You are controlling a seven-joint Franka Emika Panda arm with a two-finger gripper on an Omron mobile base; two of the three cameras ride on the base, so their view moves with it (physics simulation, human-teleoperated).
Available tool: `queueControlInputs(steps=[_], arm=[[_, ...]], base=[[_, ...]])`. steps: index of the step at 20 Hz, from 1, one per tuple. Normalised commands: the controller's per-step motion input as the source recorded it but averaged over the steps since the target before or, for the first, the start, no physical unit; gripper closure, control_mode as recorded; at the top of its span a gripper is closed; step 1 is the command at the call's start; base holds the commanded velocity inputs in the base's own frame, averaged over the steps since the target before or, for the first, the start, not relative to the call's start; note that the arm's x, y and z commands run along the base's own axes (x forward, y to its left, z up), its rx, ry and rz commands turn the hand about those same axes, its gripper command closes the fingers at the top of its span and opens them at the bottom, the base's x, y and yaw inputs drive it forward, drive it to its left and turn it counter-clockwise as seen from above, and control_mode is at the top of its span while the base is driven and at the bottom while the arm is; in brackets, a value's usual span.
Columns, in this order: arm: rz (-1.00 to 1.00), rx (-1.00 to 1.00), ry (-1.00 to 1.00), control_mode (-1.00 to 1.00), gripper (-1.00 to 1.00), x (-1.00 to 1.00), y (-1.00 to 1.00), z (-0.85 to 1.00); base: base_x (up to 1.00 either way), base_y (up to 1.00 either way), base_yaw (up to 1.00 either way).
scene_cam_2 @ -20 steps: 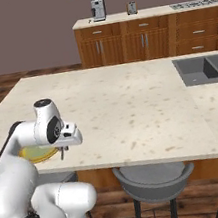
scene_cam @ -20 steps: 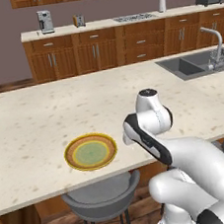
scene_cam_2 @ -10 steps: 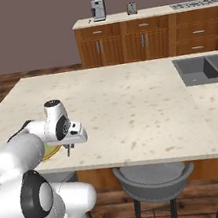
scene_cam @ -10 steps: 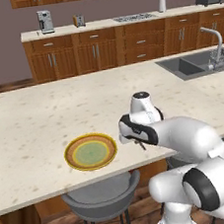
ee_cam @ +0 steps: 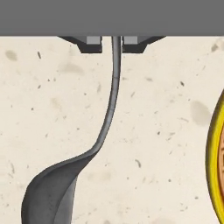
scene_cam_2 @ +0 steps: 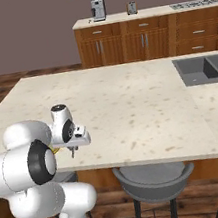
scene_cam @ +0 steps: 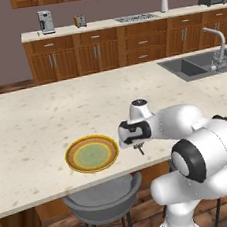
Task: Take the fork and place it on the left side of the plate. Then take the spoon and place it on the right side of the plate. Make sure they're directly next to the plate.
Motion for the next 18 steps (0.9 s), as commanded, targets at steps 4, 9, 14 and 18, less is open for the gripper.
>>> queueControlInputs(steps=[4, 9, 14, 18], arm=[[0.00, 0.00, 0.03, -1.00, 1.00, 0.28, 0.05, -0.34], [0.00, 0.00, 0.04, -1.00, 1.00, 0.23, 0.03, -0.33], [0.00, 0.00, 0.08, -1.00, 1.00, 0.24, 0.06, -0.30], [0.00, 0.00, 0.11, -1.00, 1.00, 0.23, 0.14, -0.29]], base=[[0.00, 0.00, 0.00], [0.00, 0.00, 0.00], [0.00, 0.00, 0.00], [0.00, 0.00, 0.00]])
